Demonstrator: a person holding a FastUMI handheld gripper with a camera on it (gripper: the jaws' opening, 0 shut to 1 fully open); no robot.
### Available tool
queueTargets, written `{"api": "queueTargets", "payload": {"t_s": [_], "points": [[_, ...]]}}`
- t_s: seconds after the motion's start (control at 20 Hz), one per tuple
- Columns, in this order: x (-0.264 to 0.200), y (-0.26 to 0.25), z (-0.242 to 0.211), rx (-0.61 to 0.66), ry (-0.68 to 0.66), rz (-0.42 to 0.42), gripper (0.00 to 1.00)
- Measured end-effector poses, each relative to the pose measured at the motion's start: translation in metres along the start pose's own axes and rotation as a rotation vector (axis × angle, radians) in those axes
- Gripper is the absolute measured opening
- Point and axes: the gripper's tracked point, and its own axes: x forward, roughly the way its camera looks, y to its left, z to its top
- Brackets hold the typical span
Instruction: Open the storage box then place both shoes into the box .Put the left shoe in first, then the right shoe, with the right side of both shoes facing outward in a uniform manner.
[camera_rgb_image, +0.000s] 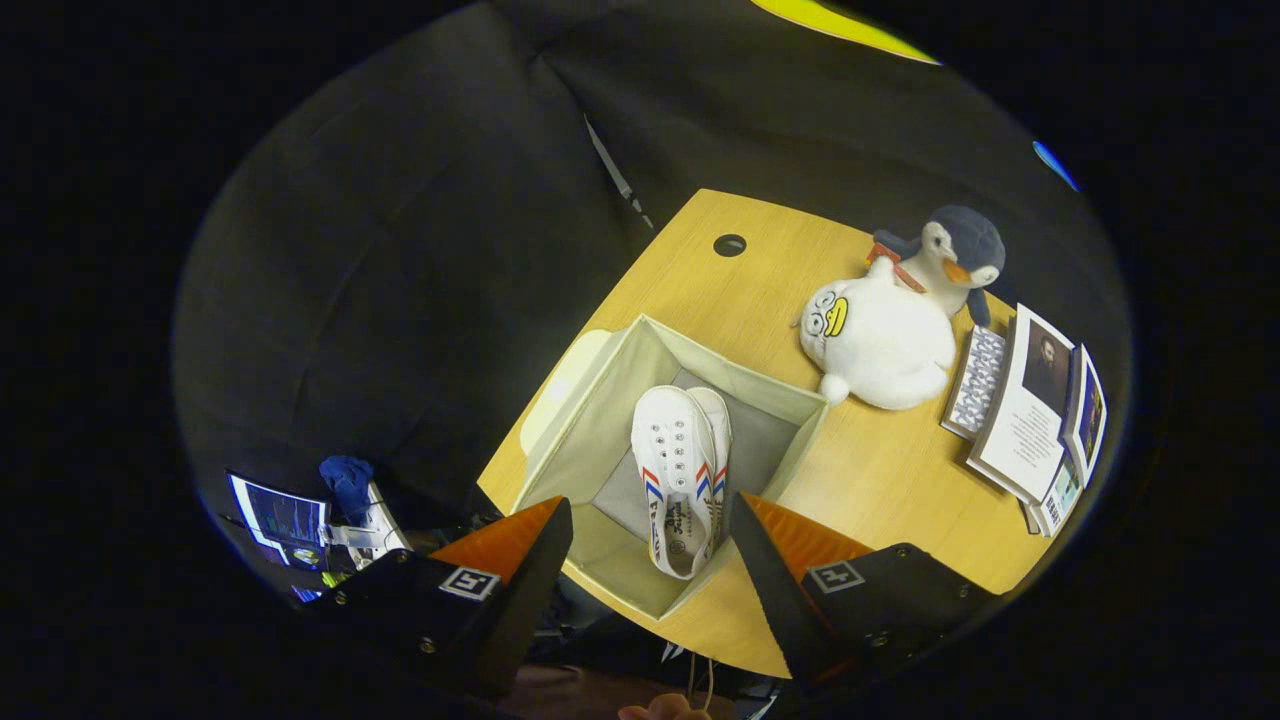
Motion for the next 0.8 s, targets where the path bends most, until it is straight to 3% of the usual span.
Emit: {"api": "queueTargets", "payload": {"t_s": [0.25,0.5,0.8], "points": [[-0.038,-0.033,-0.003,0.02,-0.1,-0.055,0.96],[-0.105,-0.073,-0.006,0.069,-0.324,-0.164,0.96],[-0.199,-0.123,-0.036,0.072,-0.583,-0.378,0.96]]}}
